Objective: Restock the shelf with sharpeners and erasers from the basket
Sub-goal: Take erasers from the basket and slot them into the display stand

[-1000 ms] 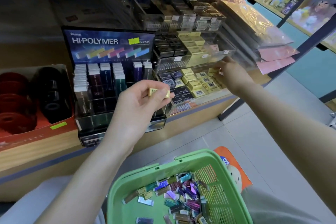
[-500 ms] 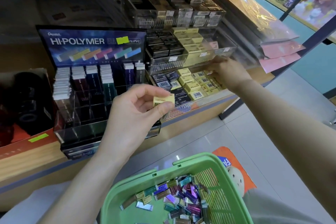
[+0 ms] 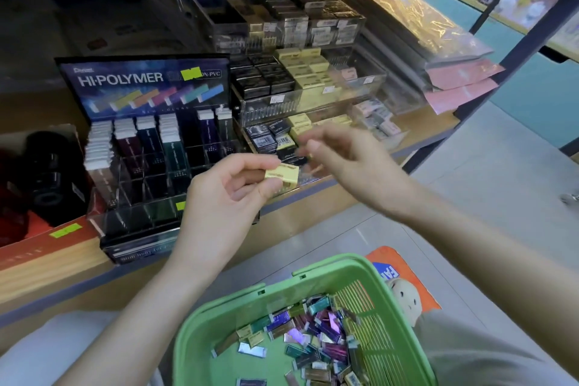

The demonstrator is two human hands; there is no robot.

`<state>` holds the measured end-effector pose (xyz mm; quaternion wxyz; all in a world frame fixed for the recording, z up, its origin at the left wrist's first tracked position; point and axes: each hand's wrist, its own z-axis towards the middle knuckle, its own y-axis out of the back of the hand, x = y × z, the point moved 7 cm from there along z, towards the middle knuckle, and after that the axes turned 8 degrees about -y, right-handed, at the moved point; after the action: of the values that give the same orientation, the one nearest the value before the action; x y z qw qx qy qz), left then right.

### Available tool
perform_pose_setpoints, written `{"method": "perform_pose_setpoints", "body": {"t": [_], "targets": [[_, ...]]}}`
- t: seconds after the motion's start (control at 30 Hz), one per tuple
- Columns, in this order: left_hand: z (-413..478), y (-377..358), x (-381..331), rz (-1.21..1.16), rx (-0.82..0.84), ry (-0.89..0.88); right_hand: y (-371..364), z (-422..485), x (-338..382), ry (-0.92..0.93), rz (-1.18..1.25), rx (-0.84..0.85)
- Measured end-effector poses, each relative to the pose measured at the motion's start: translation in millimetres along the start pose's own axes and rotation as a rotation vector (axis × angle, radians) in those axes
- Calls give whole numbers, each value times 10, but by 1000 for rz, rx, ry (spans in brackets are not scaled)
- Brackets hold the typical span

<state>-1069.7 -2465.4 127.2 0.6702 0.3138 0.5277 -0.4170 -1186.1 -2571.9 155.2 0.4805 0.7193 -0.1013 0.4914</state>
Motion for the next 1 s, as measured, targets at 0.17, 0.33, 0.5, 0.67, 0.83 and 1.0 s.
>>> {"method": "perform_pose_setpoints", "body": {"t": [0.17, 0.33, 0.5, 0.67, 0.83, 1.0], "targets": [[-96, -211, -135, 146, 45, -113, -92, -368, -47, -38, 233, 137], [20, -493, -336, 440, 189, -314, 190, -467, -216, -55, 254, 115], [426, -709, -134, 816, 367, -332, 753, -245, -505, -33, -195, -279], [683, -866, 191, 1071, 470, -265, 1043, 184, -728, -57, -348, -413], [719, -1007, 401, 1166, 493, -229, 983, 659, -810, -16, -562, -328], [697, -1021, 449, 1179, 450, -256, 806, 960, -858, 46, -861, -125]]}}
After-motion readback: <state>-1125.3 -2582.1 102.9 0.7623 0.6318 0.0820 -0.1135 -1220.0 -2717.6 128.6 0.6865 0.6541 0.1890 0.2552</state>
